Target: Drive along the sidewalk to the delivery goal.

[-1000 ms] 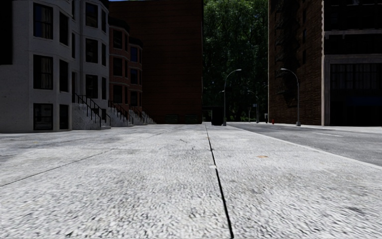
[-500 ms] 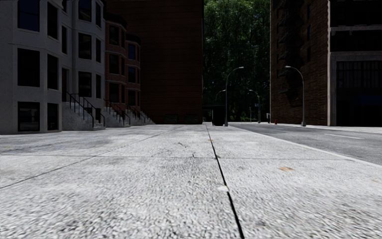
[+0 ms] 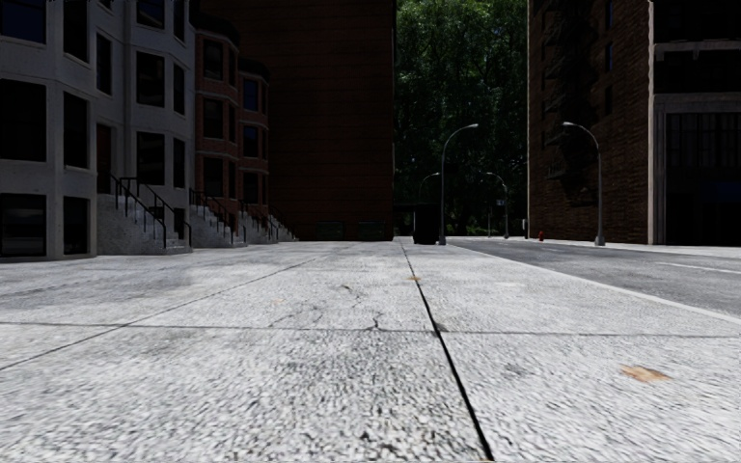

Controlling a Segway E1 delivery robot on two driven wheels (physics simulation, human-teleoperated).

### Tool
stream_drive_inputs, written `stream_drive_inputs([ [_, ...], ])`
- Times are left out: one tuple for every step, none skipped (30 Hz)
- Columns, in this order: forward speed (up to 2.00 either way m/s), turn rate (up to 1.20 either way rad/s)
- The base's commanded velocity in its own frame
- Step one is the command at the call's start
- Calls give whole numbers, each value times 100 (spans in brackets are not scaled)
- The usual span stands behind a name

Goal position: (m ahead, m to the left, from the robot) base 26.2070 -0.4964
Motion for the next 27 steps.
stream_drive_inputs([
  [200, 0],
  [200, 0],
  [200, 0],
  [200, 0],
  [200, 0],
  [200, 0],
  [200, 0],
  [200, 0],
  [200, 0],
  [200, 0],
  [200, 6],
  [200, 16],
  [200, 20],
  [200, 20],
  [200, 22],
  [200, 22],
  [200, 22],
  [200, 22],
  [200, 22],
  [200, 22],
  [200, 22],
  [200, 22],
  [200, 22],
  [200, 27],
  [200, 27],
  [200, 34],
  [200, 36],
])
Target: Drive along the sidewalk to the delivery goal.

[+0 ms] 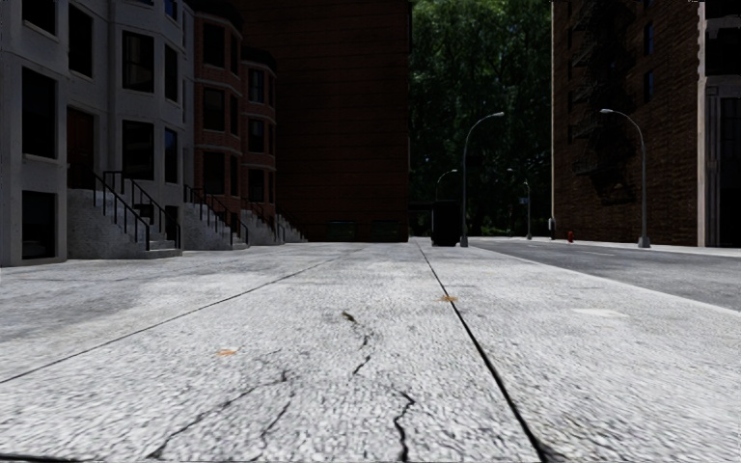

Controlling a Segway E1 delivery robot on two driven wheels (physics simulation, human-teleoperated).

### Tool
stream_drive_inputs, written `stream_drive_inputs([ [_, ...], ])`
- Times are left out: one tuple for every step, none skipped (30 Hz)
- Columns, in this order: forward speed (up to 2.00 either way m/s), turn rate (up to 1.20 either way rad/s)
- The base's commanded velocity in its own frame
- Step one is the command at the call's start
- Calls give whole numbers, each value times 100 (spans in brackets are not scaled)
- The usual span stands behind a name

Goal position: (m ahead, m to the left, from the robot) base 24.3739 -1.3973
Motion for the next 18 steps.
stream_drive_inputs([
  [200, 36],
  [200, 36],
  [200, 25],
  [200, 0],
  [200, 0],
  [200, 0],
  [200, 0],
  [200, 0],
  [200, 0],
  [200, 0],
  [200, 0],
  [200, 0],
  [200, 0],
  [200, 0],
  [200, 0],
  [200, 0],
  [200, 0],
  [200, 0],
])
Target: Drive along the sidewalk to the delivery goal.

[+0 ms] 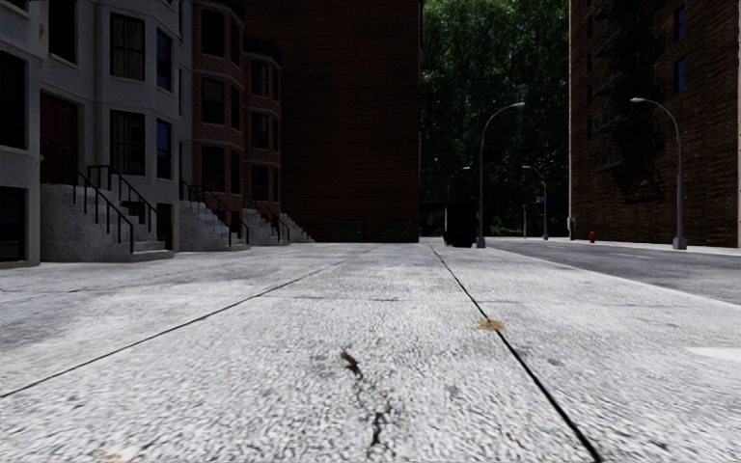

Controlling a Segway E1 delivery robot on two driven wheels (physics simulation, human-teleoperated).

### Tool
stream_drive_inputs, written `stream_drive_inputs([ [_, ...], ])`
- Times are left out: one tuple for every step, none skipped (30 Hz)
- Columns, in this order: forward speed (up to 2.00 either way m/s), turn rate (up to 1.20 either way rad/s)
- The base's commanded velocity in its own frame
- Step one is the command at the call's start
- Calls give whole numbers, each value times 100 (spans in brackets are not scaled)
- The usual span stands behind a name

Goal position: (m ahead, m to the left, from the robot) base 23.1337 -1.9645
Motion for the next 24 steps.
stream_drive_inputs([
  [200, 0],
  [200, 0],
  [200, 0],
  [200, 0],
  [200, 0],
  [200, 0],
  [200, 0],
  [200, 0],
  [200, 0],
  [200, 0],
  [200, 0],
  [200, 0],
  [200, 0],
  [200, 0],
  [200, 0],
  [200, 0],
  [200, 0],
  [200, 0],
  [200, 0],
  [200, 0],
  [200, 0],
  [200, 0],
  [200, 0],
  [200, 0],
])
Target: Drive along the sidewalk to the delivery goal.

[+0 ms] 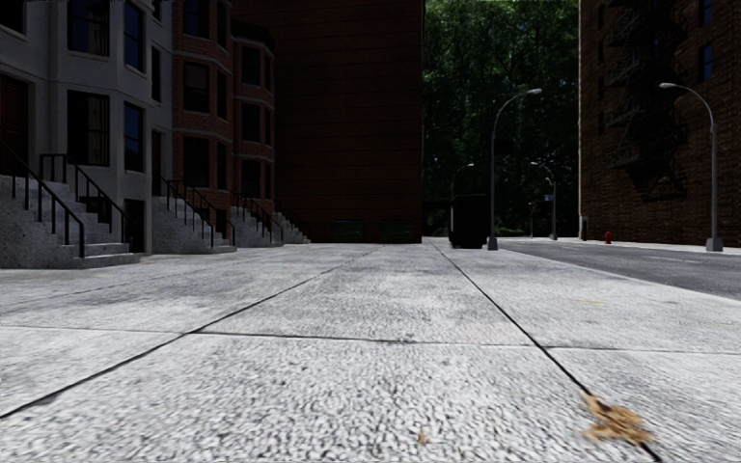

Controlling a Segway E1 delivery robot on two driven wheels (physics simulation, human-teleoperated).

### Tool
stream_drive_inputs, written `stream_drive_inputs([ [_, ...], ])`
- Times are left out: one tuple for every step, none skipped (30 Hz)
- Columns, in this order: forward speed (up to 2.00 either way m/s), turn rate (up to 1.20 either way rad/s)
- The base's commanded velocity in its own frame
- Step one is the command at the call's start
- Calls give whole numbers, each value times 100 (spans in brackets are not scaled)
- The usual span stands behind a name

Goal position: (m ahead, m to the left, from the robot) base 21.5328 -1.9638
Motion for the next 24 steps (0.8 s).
stream_drive_inputs([
  [200, 0],
  [200, 0],
  [200, 0],
  [200, 0],
  [200, 0],
  [200, 0],
  [200, 0],
  [200, 0],
  [200, 0],
  [200, 0],
  [200, 0],
  [200, 0],
  [200, 0],
  [200, 0],
  [200, 0],
  [200, 0],
  [200, 0],
  [200, 0],
  [200, 0],
  [200, 0],
  [200, 0],
  [200, 0],
  [200, 0],
  [200, 0],
])
